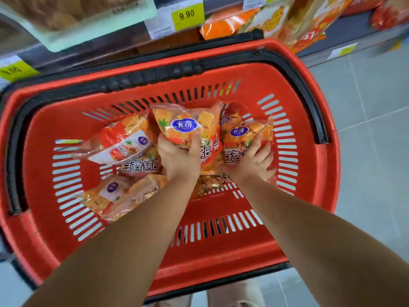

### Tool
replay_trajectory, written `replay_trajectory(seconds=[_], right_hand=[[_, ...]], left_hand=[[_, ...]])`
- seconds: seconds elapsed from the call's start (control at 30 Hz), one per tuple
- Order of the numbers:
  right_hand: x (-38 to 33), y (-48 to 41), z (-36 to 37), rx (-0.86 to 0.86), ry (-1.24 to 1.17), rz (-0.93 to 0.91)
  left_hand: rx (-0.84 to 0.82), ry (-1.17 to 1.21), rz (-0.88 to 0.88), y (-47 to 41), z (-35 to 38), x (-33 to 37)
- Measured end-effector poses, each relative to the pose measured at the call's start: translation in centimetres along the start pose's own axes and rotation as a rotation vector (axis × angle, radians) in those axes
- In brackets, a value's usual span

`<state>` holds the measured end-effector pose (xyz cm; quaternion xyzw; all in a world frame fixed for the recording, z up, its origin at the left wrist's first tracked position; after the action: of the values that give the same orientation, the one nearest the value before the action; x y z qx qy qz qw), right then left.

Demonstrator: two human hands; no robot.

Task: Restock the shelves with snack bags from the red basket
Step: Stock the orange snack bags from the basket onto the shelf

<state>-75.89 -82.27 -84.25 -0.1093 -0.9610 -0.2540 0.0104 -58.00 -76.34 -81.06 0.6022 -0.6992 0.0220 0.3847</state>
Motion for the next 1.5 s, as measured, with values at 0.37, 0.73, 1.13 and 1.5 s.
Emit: replay_trajectory(seconds=[0.37,0.73,1.13,1.5], right_hand=[[1.8,2.3,-5.8,0.074,-0.178,-0.040],[-3.0,13.1,-31.3,0.315,-0.439,-0.494],[-11.4,31.9,-53.9,0.757,-0.671,-1.109],[-18.1,53.8,-60.1,1.024,-0.868,-1.258]], left_hand=[[-0.151,-0.261,0.076,-0.5,-5.1,3.0],[0.017,-0.080,0.285,5.0,-28.7,18.3],[0.379,0.306,0.616,11.1,-57.7,26.3],[0.733,0.555,0.741,13.8,-84.5,19.5]])
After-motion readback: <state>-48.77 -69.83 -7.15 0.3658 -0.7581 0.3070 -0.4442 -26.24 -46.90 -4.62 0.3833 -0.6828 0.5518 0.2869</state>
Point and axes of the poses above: each hand's wrist, its own y-axis away from the middle knuckle, its own z-axis out of the palm, x = y × z, the point moved 5 cm from there along -y, towards the middle knuckle, and after that the axes turned 13 degrees about x, right-handed, at the moved point
